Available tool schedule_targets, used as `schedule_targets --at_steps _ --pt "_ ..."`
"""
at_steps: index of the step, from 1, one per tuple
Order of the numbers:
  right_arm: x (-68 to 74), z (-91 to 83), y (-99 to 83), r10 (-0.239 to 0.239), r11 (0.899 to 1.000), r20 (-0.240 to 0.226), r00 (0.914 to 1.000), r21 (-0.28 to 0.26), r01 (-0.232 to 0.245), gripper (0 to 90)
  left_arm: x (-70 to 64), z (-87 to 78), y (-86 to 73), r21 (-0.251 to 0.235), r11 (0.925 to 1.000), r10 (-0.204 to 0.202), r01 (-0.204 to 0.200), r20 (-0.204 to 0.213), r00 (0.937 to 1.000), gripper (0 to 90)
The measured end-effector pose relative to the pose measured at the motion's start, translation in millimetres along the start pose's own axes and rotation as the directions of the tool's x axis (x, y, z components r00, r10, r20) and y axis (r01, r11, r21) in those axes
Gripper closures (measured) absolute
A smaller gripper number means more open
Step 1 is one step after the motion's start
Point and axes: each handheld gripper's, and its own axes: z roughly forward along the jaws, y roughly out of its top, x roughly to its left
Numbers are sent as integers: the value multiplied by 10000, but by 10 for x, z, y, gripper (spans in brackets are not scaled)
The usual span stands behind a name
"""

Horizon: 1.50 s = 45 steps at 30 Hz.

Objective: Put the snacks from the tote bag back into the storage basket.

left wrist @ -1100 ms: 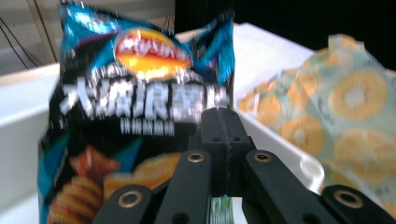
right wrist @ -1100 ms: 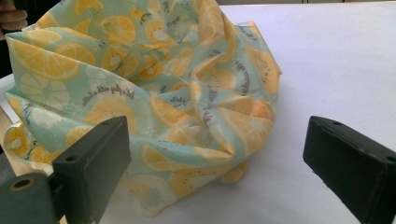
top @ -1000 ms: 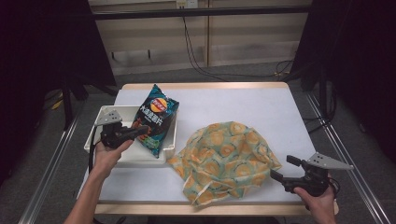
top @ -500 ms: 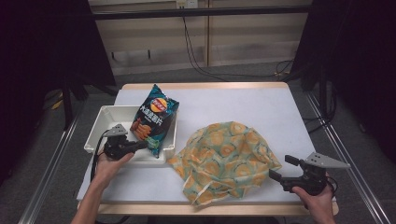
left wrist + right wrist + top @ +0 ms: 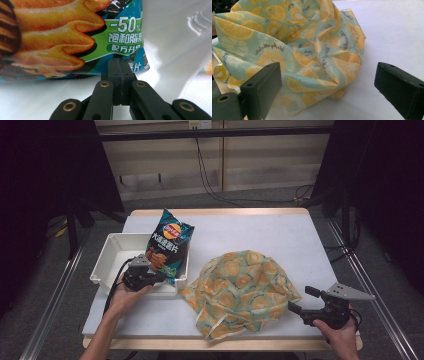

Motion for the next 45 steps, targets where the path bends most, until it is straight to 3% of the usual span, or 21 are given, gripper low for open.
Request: schedule_targets --at_steps 3,5,9,11,18,25,28,30,31,32,37,40,41,42,43,45 --pt "-6 -1 -1 -34 10000 64 10000 -27 34 70 -16 26 47 133 9998 160 -161 136 9998 897" --pt "-9 -4 0 13 10000 30 10000 -43 -13 69 -59 57 100 208 9986 478 -487 399 9981 898" --pt "-10 -9 2 46 10000 26 10000 -34 -46 69 -128 110 191 679 9917 1054 -1090 541 9930 898" --pt "-12 -14 -3 82 10000 30 10000 -22 -81 69 -119 135 207 660 9931 936 -970 536 9942 900" --pt "-22 -8 -4 44 10000 66 10000 -6 -44 69 -76 181 301 853 9901 1079 -1115 453 9931 899" --pt "-23 -9 -7 60 10000 61 10000 -10 -60 69 27 177 331 676 9952 686 -703 273 9973 900" --pt "-18 -7 -7 84 10000 44 10000 0 -84 69 -18 216 343 1047 9882 1056 -1118 626 9924 900" --pt "-17 -8 -6 70 10000 32 10000 -5 -70 69 -45 238 331 1429 9793 1323 -1433 836 9877 900" --pt "-24 -16 -9 65 10000 92 9999 -16 -64 69 -72 263 316 1284 9835 1165 -1276 905 9891 900" --pt "-24 -16 -9 65 10000 92 9999 -16 -64 69 -62 260 320 1420 9772 1442 -1577 1006 9844 900" --pt "-20 -6 -10 72 10000 52 10000 3 -72 69 -19 274 363 1146 9832 1322 -1419 882 9873 899" --pt "-18 -3 -9 78 10000 39 10000 14 -79 69 -5 284 410 1375 9785 1459 -1541 673 9870 900" --pt "-20 1 -10 99 9999 39 9999 44 -99 69 38 275 446 1691 9674 1811 -1884 577 9818 900" --pt "-21 1 -11 73 10000 62 10000 50 -74 69 38 275 446 1691 9674 1811 -1884 577 9818 900" --pt "-22 -1 -12 54 10000 65 10000 46 -54 69 38 301 435 1162 9885 927 -966 386 9949 900" --pt "-22 -4 -13 65 10000 42 10000 32 -65 69 71 298 436 1168 9877 991 -1036 432 9941 900"
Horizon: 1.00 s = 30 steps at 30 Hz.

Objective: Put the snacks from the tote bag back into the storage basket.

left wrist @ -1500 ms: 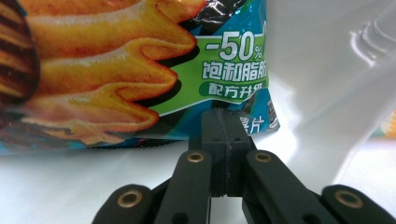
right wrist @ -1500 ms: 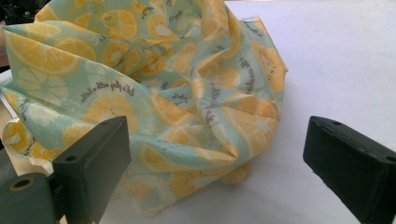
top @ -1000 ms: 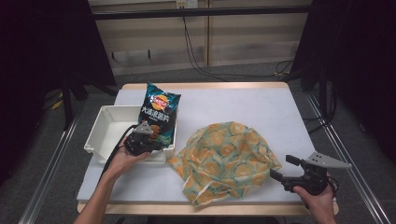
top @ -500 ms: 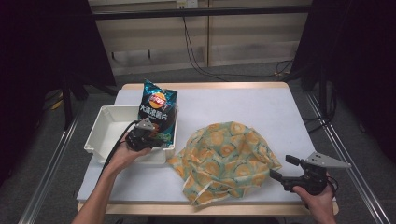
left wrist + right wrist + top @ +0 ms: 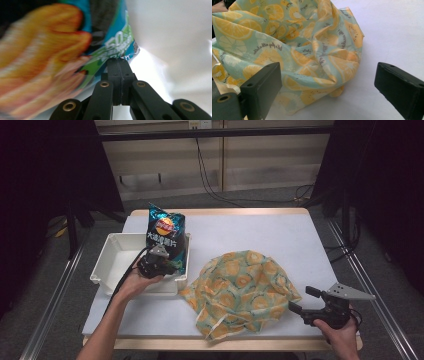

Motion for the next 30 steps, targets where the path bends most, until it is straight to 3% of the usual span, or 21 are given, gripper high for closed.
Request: schedule_targets --at_steps 1,2,3,5,6,7,11,14,16,18,19,25,27,28,30 --pt "0 -1 -1 13 10000 17 10000 -40 -13 69 35 -10 -1 181 9996 195 -194 -38 9998 900" --pt "-3 -4 -1 17 10000 -4 10000 -30 -17 69 38 3 -7 -37 10000 -44 43 -159 9999 900" --pt "-6 -3 -1 17 10000 -5 10000 -25 -17 69 71 -8 -5 69 10000 4 -3 -156 9999 900" --pt "-10 5 -3 -13 10000 23 10000 -3 13 69 95 7 4 -88 9996 -286 284 -247 9993 900" --pt "-6 10 -4 0 10000 8 10000 42 0 69 110 20 16 -70 9996 -284 281 -336 9990 900" --pt "4 14 -3 38 10000 -12 10000 28 -38 69 132 20 27 150 9999 -4 10 -378 9993 900" --pt "3 4 -6 3 10000 -18 10000 47 -3 69 164 40 23 125 9995 -283 291 -574 9979 900" --pt "-5 -1 -9 34 10000 -19 10000 21 -34 69 212 27 -6 227 9994 -246 261 -640 9976 900" --pt "-5 -9 -14 7 10000 16 10000 20 -7 69 243 30 -42 125 9984 -546 557 -760 9956 900" --pt "-4 -10 -15 30 10000 13 10000 24 -30 69 283 12 -66 311 9983 -458 487 -891 9950 900" --pt "-4 -9 -16 24 10000 15 10000 26 -24 69 279 17 -79 90 9977 -667 679 -1007 9927 900" --pt "10 14 -11 -18 10000 -17 10000 73 18 69 317 0 -108 26 9981 -602 608 -1041 9927 898" --pt "11 15 -13 4 10000 -30 10000 77 -4 69 301 4 -120 -177 9964 -838 825 -966 9918 893" --pt "9 14 -13 -1 10000 -26 10000 72 2 69 281 -1 -119 -194 9978 -655 639 -1015 9927 892" --pt "8 7 -14 8 10000 -28 10000 32 -8 69 260 -5 -120 -226 9971 -738 720 -926 9930 885"
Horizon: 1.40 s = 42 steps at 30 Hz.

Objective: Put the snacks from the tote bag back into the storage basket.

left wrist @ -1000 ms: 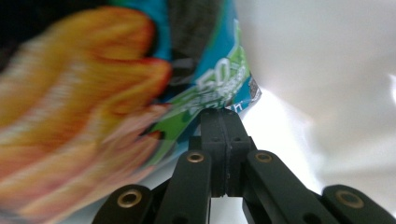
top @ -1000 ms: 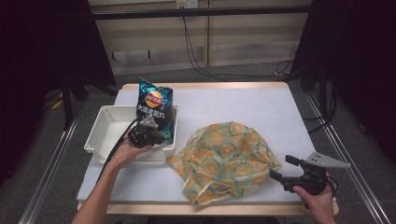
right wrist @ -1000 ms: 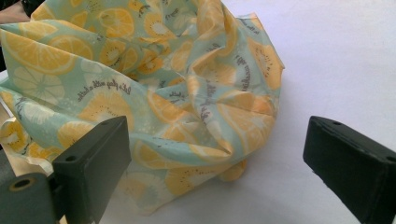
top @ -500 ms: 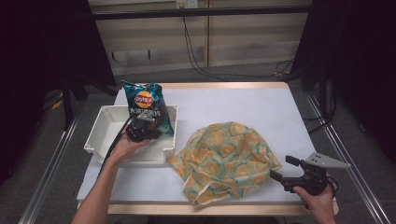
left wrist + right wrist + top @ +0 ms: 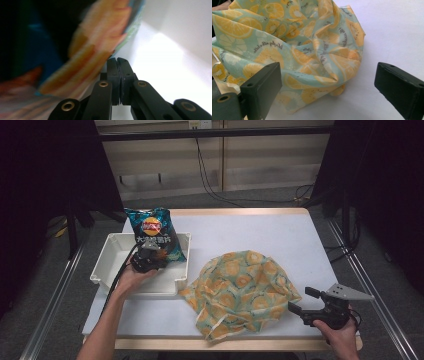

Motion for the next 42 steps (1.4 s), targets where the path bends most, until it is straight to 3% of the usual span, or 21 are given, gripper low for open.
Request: schedule_targets --at_steps 9,15,18,23,24,27,29,31,33,35,36,39,42 --pt "-7 -20 -5 28 10000 87 10000 -11 -28 69 -39 -118 -71 -505 9986 -146 153 155 9998 863" --pt "0 -25 -9 22 10000 84 10000 -41 -21 69 -101 -252 -114 -1268 9911 -380 399 169 9991 780" --pt "-3 -32 -10 36 10000 121 9999 -43 -35 69 -166 -325 -137 -1711 9846 -351 365 110 9993 763" --pt "7 -26 -14 -9 10000 106 9999 -3 9 70 -249 -401 -176 -2154 9753 -531 498 -95 9985 624" --pt "6 -29 -14 8 10000 106 9999 -9 -8 70 -280 -430 -210 -2459 9665 -767 735 -35 9970 598" --pt "-2 -34 -15 -42 10000 140 9999 -41 43 70 -313 -438 -228 -2488 9648 -928 853 -185 9955 540" --pt "-5 -39 -16 -7 10000 153 9999 -19 7 70 -325 -469 -262 -2804 9495 -1436 1411 118 9896 455" --pt "-3 -43 -15 -24 10000 145 9999 -35 25 70 -356 -513 -283 -2888 9470 -1561 1407 -310 9873 442" --pt "-4 -56 -18 24 10000 178 9998 -45 -23 70 -376 -563 -304 -3107 9361 -1801 1646 -218 9834 389" --pt "-14 -61 -22 37 10000 199 9998 -70 -35 70 -415 -613 -329 -3156 9359 -1803 1566 -470 9825 340" --pt "-16 -73 -27 47 9999 232 9997 -91 -45 70 -437 -630 -347 -3152 9358 -1794 1578 -404 9829 279" --pt "-19 -82 -29 34 9999 264 9996 -115 -31 70 -513 -673 -411 -3151 9384 -1636 1421 -426 9856 236" --pt "-15 -87 -30 78 9999 266 9996 -131 -75 70 -597 -745 -472 -3358 9275 -1817 1641 -212 9831 171"
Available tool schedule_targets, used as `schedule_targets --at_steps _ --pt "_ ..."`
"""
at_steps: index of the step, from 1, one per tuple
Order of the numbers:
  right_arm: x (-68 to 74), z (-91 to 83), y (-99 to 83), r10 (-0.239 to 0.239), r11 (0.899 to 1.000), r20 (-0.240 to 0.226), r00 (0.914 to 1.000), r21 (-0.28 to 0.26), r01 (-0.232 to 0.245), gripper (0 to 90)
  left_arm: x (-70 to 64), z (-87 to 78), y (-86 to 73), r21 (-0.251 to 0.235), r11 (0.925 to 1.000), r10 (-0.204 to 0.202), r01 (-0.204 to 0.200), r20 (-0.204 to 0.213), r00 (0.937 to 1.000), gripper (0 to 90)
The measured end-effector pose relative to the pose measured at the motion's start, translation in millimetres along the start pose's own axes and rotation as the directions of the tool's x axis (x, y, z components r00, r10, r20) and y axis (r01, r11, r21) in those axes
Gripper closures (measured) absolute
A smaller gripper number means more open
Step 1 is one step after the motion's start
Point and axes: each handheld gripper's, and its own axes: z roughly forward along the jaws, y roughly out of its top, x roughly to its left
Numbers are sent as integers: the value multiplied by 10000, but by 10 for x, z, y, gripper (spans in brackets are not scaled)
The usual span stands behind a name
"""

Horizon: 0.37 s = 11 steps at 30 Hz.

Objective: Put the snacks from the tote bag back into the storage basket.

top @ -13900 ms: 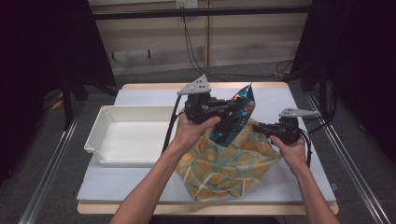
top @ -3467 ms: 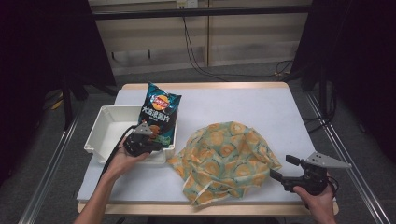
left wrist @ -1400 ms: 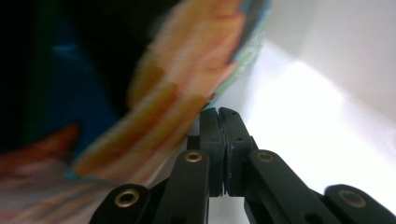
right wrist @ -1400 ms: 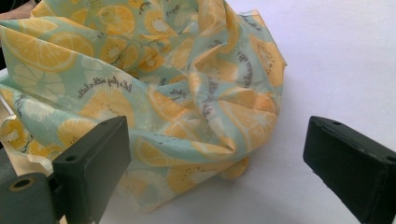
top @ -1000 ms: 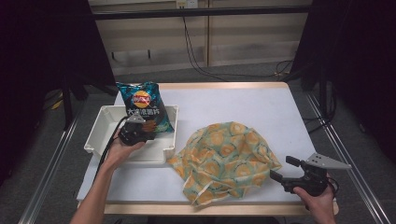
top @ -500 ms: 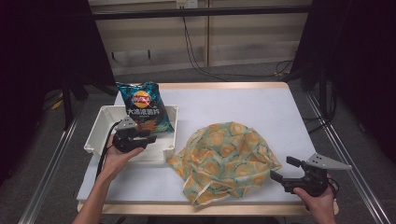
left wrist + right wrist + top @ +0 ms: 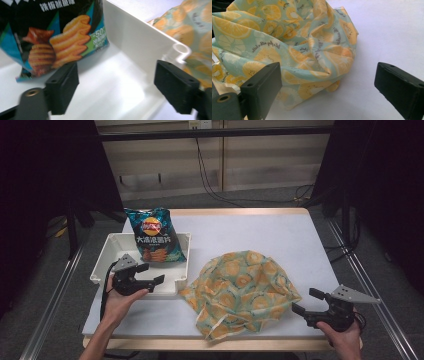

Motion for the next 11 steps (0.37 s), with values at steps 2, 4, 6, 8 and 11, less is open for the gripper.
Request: schedule_targets --at_steps 2,4,6,8,11 --pt "5 1 0 -12 10000 -6 10000 8 12 70 -50 -69 -46 -109 9999 99 -101 -193 9998 160" --pt "4 10 -2 -10 10000 18 10000 34 10 70 -102 -107 -103 -156 9998 157 -160 -223 9996 137" --pt "5 12 -4 27 10000 41 10000 26 -28 70 -154 -144 -163 -277 9992 270 -281 -392 9989 135" --pt "3 14 -5 11 10000 43 10000 27 -11 70 -194 -176 -221 -527 9986 -43 28 -296 9996 113" --pt "7 6 -8 24 10000 11 10000 36 -24 70 -254 -207 -323 -725 9974 -70 47 -309 9995 114"
